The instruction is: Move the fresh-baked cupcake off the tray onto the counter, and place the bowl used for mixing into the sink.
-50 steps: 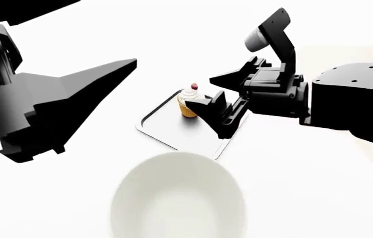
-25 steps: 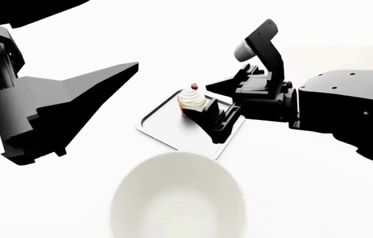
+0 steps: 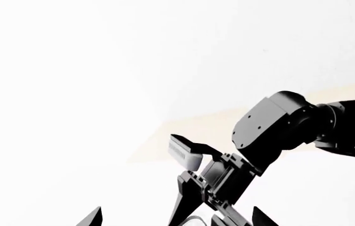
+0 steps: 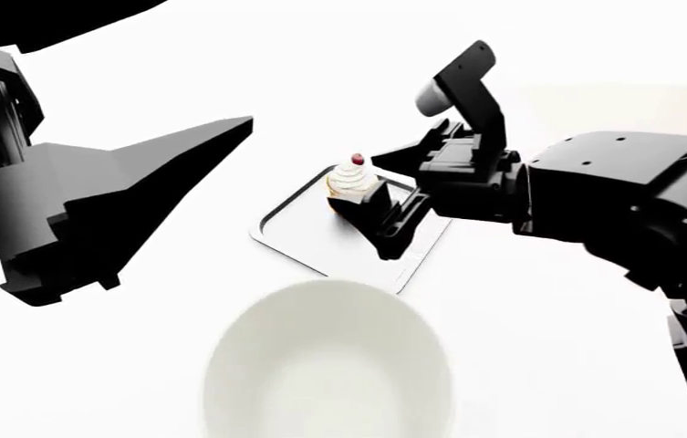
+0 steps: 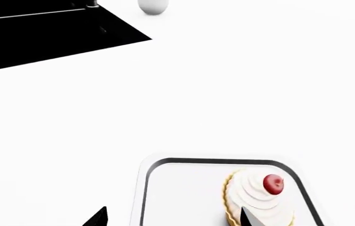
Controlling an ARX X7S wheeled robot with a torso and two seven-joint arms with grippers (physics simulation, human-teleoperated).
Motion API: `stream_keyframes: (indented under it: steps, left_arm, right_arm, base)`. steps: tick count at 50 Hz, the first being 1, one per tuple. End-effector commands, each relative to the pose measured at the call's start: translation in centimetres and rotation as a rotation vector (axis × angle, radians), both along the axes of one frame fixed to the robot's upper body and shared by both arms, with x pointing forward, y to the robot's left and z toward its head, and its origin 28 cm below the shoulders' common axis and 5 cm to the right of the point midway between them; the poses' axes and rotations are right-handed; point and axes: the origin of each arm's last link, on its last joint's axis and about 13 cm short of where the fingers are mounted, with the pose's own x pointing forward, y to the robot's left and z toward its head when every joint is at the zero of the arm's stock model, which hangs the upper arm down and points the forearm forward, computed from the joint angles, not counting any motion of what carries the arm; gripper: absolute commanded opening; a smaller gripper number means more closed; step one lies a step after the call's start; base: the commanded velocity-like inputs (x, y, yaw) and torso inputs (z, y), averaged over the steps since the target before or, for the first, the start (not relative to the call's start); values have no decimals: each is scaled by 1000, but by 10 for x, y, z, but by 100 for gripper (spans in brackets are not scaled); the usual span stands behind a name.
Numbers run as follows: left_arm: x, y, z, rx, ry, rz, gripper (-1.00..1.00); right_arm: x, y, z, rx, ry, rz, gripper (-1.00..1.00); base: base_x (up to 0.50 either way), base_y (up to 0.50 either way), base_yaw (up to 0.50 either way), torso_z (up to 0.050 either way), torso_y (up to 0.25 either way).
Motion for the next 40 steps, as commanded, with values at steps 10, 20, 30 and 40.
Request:
stream_keyframes:
  steps: [10, 20, 30, 40]
  left_arm:
    - [0, 1, -1, -1, 0, 2, 100]
    - [1, 0, -1, 1, -1, 1, 100]
    - [1, 1, -2, 0, 0, 2, 100]
    - [-1, -1, -1, 2, 1, -1, 100]
  right_arm:
    - [9, 1, -4, -1, -34, -46, 100]
    - [9, -5, 2, -8, -45, -75, 100]
    - [9, -14, 2, -8, -57, -127, 100]
    - [11, -17, 3, 1, -66, -156, 100]
  base:
    - [0, 0, 0, 0, 0]
    - [0, 0, 0, 0, 0]
    - [0, 0, 0, 0, 0]
    - [0, 0, 0, 0, 0]
